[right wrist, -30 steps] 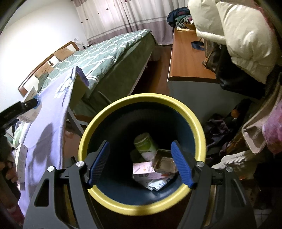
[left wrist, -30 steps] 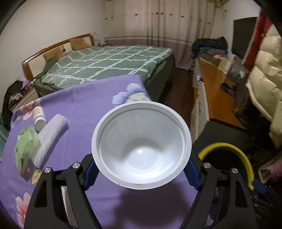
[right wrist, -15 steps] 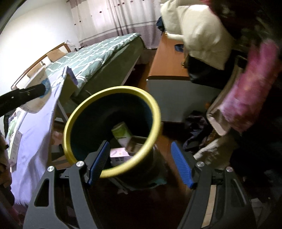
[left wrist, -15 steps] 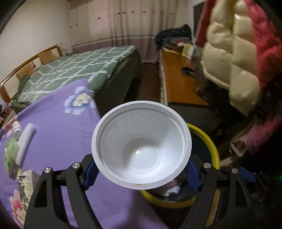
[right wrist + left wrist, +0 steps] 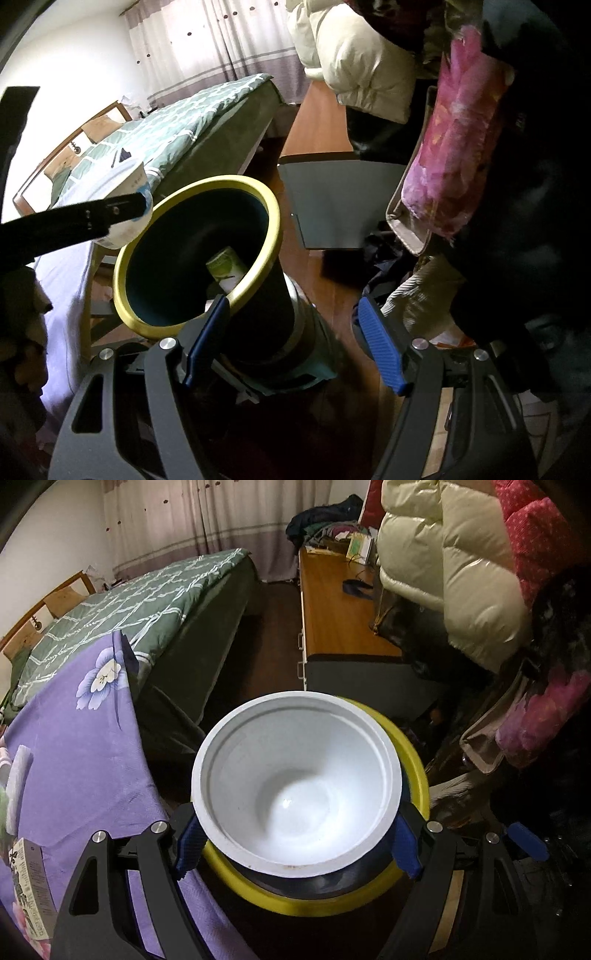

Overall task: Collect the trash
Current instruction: 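Carry the bowl in the left tool into the yellow bin and release, then move the right tool over the bedspread to the green plastic bag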

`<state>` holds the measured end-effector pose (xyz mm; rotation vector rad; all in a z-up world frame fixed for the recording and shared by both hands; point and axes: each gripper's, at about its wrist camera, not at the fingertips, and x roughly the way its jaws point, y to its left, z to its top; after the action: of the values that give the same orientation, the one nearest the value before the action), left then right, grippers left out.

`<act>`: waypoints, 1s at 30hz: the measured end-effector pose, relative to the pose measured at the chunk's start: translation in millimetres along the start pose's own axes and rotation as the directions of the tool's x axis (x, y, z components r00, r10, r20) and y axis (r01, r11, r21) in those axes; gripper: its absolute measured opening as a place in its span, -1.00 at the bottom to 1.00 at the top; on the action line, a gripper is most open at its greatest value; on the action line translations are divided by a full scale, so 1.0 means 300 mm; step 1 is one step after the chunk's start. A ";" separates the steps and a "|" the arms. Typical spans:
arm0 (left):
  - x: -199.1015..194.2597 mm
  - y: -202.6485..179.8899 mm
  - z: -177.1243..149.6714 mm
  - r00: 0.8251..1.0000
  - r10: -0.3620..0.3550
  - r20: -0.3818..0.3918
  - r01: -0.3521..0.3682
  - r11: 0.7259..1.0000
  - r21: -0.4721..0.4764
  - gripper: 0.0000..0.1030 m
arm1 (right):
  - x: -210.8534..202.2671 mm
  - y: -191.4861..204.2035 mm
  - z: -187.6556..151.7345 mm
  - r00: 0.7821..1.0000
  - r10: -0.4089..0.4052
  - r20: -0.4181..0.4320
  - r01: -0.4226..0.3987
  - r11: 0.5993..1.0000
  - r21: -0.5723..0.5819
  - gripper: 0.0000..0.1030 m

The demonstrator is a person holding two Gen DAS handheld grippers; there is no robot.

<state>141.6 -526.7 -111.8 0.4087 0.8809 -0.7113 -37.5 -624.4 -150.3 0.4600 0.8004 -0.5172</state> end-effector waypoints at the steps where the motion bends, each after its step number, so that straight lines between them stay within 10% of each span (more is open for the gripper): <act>1: 0.004 0.004 -0.001 1.000 0.004 -0.007 -0.004 1.000 -0.003 0.70 | 0.001 -0.002 -0.001 1.000 0.001 0.000 -0.001 1.000 -0.001 0.33; 13: -0.226 0.160 -0.061 0.995 0.022 0.099 -0.017 0.998 -0.054 0.88 | 0.004 0.064 0.000 1.000 0.014 -0.011 -0.015 0.999 -0.039 0.33; 30: -0.618 0.714 -0.366 0.933 0.307 0.190 -0.234 0.914 -0.331 0.90 | -0.071 0.370 0.004 0.997 0.079 0.006 -0.076 0.978 -0.196 0.33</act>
<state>152.8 -238.2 -16.7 0.1602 0.6729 -0.3481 16.5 -532.7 -112.1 0.3038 0.8084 -0.3645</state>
